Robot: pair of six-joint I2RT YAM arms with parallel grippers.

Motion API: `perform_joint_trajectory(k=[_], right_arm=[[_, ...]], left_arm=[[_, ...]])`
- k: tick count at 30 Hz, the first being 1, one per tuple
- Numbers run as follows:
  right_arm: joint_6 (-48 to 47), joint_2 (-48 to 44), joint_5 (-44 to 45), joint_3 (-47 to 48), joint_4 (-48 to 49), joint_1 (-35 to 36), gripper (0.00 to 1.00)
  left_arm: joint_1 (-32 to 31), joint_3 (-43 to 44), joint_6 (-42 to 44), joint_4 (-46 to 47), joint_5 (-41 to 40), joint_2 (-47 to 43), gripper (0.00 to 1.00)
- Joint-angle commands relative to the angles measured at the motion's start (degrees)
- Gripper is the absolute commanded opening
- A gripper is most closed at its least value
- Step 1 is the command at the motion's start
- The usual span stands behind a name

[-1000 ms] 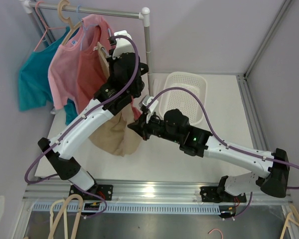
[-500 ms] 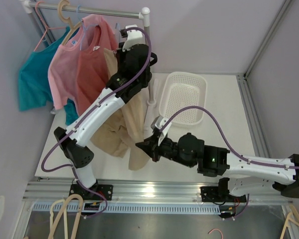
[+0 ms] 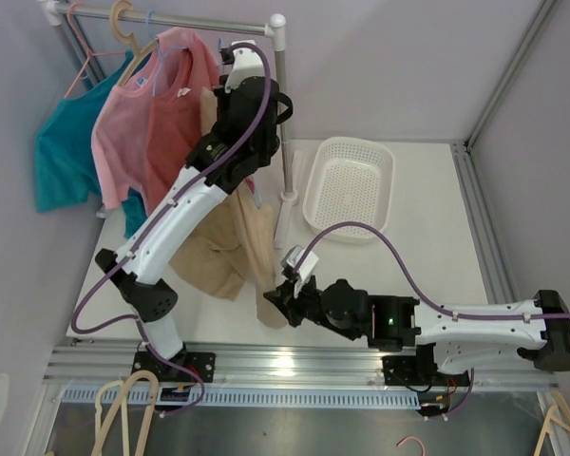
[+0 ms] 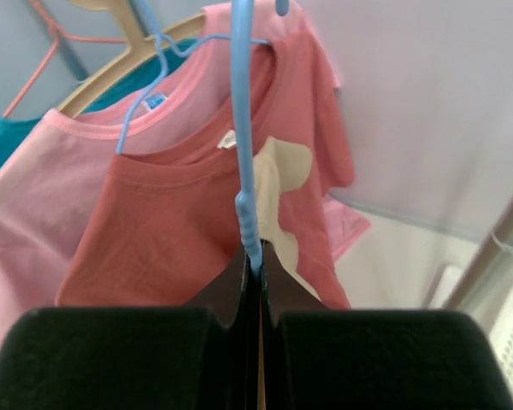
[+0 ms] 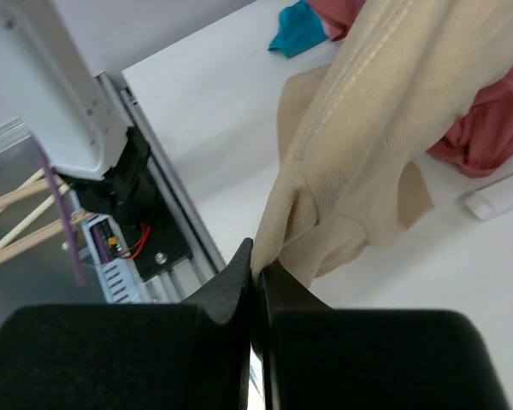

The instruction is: Remove the t-shirt from the hanger

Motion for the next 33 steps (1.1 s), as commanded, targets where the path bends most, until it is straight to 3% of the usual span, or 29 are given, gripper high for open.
perform_joint_trajectory(k=[1,4,7,8,9,14,18,21,26,30,33], right_arm=[[0.3,-0.1,0.0,2.3,1.5,-3.5,0.0],[-1.0,-0.9,-1.8,3.7,3.4,-9.7,0.0],[-0.7,-0.9,-3.8,4.6,4.7,-16.3,0.0],[-0.6,-0.8,-5.4,5.5,4.7,-17.8,0.0],[-0.3,-0.2,-5.9,6.0,4.5,-19.0,0.0],[1.8,3.4,-8.1,10.0,-1.0,-25.8,0.0],[3.4,7.3,-12.7,11.9,-5.8,-28.0,0.0],[3.9,14.9,-14.9,16.5,-10.9,-28.6,0.0],[3.3,32.9,-18.3,34.0,-24.1,-29.2,0.0],[2.8,46.1,-18.7,42.6,-26.1,-29.0,0.0],[2.8,51.2,-19.9,49.1,-26.4,-29.6,0.0]], left_arm=[[-1.7,5.0,-15.1,-14.3,9.4,-6.7,0.01],[-1.8,4.9,-31.2,-31.4,27.6,-13.8,0.01],[-3.1,-7.2,-35.7,-29.5,41.6,-26.3,0.01],[-3.6,-16.1,-35.8,-27.6,43.6,-29.5,0.01],[-3.8,-18.4,-35.9,-25.8,45.5,-34.9,0.01],[-3.9,-21.6,-36.5,-31.9,53.4,-43.2,0.01],[-3.8,-18.7,-35.7,-37.8,51.2,-47.0,0.01],[-3.8,-18.4,-34.7,-38.6,45.3,-48.5,0.01],[-3.7,-15.4,-31.8,-39.0,37.6,-46.3,0.01],[-2.7,-15.3,-27.9,-36.5,27.4,-46.3,0.01],[-1.1,-15.1,-24.5,-35.0,25.6,-46.5,0.01]])
